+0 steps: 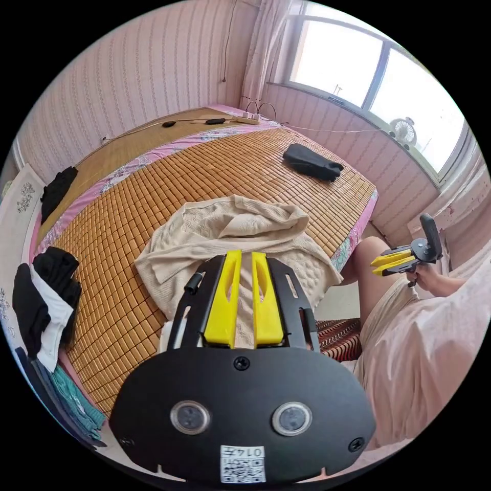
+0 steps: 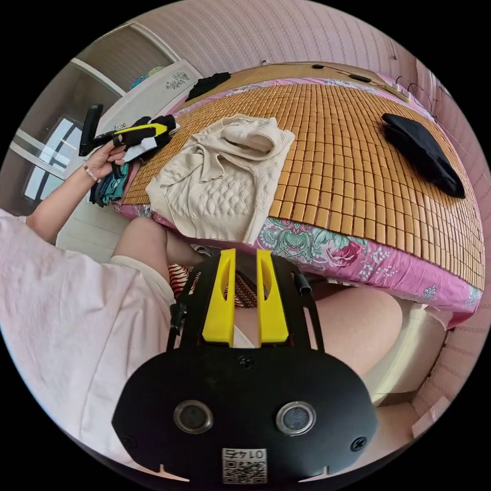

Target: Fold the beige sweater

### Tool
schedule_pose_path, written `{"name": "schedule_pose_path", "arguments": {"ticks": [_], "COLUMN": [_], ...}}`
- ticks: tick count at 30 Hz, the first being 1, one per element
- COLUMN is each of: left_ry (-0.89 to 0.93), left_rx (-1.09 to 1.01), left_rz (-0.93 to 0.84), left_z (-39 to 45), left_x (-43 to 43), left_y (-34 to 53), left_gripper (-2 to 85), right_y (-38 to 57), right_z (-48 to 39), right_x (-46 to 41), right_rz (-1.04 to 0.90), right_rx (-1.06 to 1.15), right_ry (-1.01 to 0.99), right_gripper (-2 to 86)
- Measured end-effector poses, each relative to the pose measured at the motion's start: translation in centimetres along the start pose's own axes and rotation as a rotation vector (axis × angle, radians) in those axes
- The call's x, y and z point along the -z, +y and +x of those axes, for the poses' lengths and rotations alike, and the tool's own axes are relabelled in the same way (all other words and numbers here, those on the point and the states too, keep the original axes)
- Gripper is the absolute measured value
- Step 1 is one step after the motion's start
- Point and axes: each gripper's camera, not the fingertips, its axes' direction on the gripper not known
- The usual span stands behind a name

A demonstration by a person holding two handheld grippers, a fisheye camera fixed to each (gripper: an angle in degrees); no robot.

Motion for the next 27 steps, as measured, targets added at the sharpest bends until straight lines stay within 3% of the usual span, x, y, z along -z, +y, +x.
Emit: {"name": "schedule_pose_path", "arguments": {"ticks": [6, 13, 18, 21, 23, 27], "left_ry": [-0.165, -0.134, -0.138, -0.127, -0.134, -0.122], "left_rx": [0.124, 0.050, 0.043, 0.095, 0.116, 0.150], "left_rz": [-0.046, -0.074, -0.133, -0.224, -0.310, -0.208], "left_z": [-0.8, 0.1, -0.1, -1.1, -1.5, -2.3], "left_x": [0.4, -2.0, -5.6, -8.0, -9.4, -7.4], "left_y": [6.9, 5.0, 2.1, 2.3, 3.1, 4.8], "left_gripper": [5.3, 8.5, 10.4, 9.6, 7.7, 3.3], "right_y": [-10.6, -23.0, -28.3, -29.0, -29.0, -27.8], "right_z": [-6.8, -14.0, -13.0, -10.9, -10.2, -8.0], "right_x": [-3.5, -8.3, -15.3, -16.6, -15.0, -8.8], "right_rz": [-0.031, -0.015, -0.206, -0.268, -0.184, 0.016], "right_rx": [0.276, 0.461, 0.370, 0.258, 0.223, 0.201], "right_ry": [-0.024, 0.158, 0.325, 0.258, 0.224, 0.184], "right_gripper": [9.6, 12.1, 4.7, 0.6, -0.2, -0.8]}}
